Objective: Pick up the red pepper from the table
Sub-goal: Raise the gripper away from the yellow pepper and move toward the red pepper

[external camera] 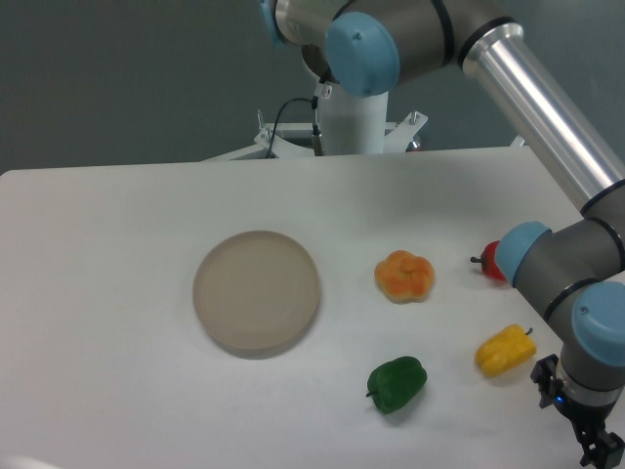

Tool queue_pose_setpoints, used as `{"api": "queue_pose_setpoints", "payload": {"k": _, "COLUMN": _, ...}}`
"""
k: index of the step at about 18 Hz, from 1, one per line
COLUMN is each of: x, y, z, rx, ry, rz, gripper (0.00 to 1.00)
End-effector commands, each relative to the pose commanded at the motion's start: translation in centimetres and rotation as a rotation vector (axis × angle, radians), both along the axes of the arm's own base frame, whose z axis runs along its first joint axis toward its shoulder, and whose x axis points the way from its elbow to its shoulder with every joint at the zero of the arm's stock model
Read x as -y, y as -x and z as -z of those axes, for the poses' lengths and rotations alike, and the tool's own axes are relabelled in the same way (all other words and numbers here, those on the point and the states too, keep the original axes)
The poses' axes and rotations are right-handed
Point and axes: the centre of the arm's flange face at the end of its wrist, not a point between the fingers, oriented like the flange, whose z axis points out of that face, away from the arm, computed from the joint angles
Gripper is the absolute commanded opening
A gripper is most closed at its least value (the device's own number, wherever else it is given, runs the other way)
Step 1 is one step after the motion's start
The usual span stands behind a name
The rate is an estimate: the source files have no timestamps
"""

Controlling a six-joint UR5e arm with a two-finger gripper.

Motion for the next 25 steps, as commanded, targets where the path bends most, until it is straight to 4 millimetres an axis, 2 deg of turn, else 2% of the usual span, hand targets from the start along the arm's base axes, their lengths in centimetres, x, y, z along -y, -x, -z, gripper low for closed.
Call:
{"api": "queue_pose_setpoints", "payload": {"k": 2, "x": 0.1, "y": -0.1, "z": -0.2, "rx": -0.001, "ry": 0.001, "rz": 0.0, "gripper": 1.0}}
{"api": "queue_pose_setpoints", "payload": {"k": 4, "x": 0.1, "y": -0.4, "z": -1.9, "rx": -0.007, "ry": -0.017, "rz": 0.001, "gripper": 1.0}}
{"api": "queue_pose_setpoints", "payload": {"k": 7, "x": -0.3, "y": -1.8, "z": -2.6, "rx": 0.038, "ry": -0.068, "rz": -0.087, "gripper": 1.0}}
{"api": "queue_pose_setpoints", "payload": {"k": 9, "x": -0.1, "y": -3.4, "z": -3.8, "rx": 0.096, "ry": -0.123, "rz": -0.124, "gripper": 1.0}}
{"api": "queue_pose_setpoints", "payload": {"k": 12, "x": 1.3, "y": -6.0, "z": -5.6, "rx": 0.127, "ry": -0.11, "rz": -0.183, "gripper": 1.0}}
{"api": "queue_pose_setpoints", "payload": {"k": 16, "x": 3.0, "y": -9.0, "z": -5.3, "rx": 0.171, "ry": -0.081, "rz": -0.185, "gripper": 1.0}}
{"api": "queue_pose_setpoints", "payload": {"k": 19, "x": 2.2, "y": -11.6, "z": -5.3, "rx": 0.182, "ry": -0.063, "rz": -0.154, "gripper": 1.0}}
{"api": "queue_pose_setpoints", "payload": {"k": 22, "x": 4.0, "y": -12.0, "z": -6.7, "rx": 0.163, "ry": -0.054, "rz": -0.064, "gripper": 1.0}}
{"api": "queue_pose_setpoints", "payload": {"k": 24, "x": 7.0, "y": -9.9, "z": -6.7, "rx": 0.155, "ry": -0.029, "rz": 0.019, "gripper": 1.0}}
{"api": "queue_pose_setpoints", "payload": {"k": 25, "x": 7.8, "y": -9.5, "z": -6.9, "rx": 0.152, "ry": -0.025, "rz": 0.023, "gripper": 1.0}}
